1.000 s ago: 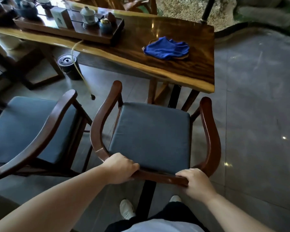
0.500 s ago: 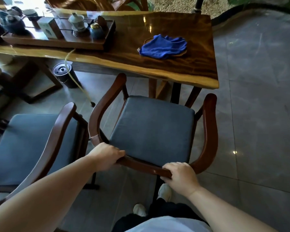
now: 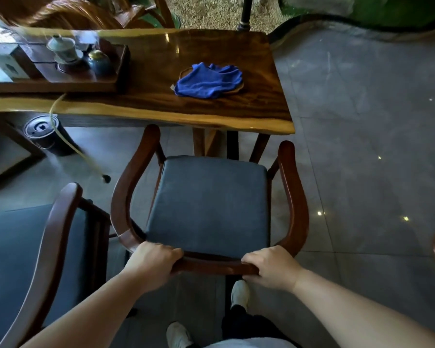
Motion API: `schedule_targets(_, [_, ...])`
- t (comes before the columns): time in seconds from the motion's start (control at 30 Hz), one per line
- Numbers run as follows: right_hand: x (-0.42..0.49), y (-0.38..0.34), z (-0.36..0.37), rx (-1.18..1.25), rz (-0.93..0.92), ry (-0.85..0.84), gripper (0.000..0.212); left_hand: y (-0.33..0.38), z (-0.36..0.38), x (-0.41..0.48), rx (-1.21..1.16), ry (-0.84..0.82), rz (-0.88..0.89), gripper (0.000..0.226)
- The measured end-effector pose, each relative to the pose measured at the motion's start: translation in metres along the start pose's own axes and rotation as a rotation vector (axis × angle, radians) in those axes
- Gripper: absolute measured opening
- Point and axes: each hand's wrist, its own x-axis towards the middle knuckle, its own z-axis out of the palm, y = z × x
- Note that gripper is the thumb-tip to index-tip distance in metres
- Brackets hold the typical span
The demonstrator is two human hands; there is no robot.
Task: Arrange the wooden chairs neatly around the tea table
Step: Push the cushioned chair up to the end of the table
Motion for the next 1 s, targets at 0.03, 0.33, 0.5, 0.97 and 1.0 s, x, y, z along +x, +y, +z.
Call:
schedule_targets(0.03, [0.001,0.002,-0.003,-0.031,-0.01,0.002,0.026,-0.001,0.0,0.001,0.005,0.036,0.019,0.025])
schedule_targets(0.33, [0.008,0.045,-0.036,-0.079,0.001,-0.005,0.037,0.009,-0.015,0.034,-0.043,0.055,-0.001,0.028])
schedule_targets(0.5, [0.009,0.062,-0.044,-0.057,0.055,-0.021,0.038,0.024,-0.035,0.052,-0.02,-0.033,-0.036,0.025])
schedule_targets(0.97, [-0.001,0.039,-0.031,0.029,0.209,-0.094,0.024,0.027,-0.019,0.038,-0.013,-0.117,-0.088,0.025])
schedule_targets(1.0, [0.0,0.036,-0.033,0.038,0.232,-0.114,0.027,0.028,-0.018,0.038,-0.019,-0.113,-0.096,0.024])
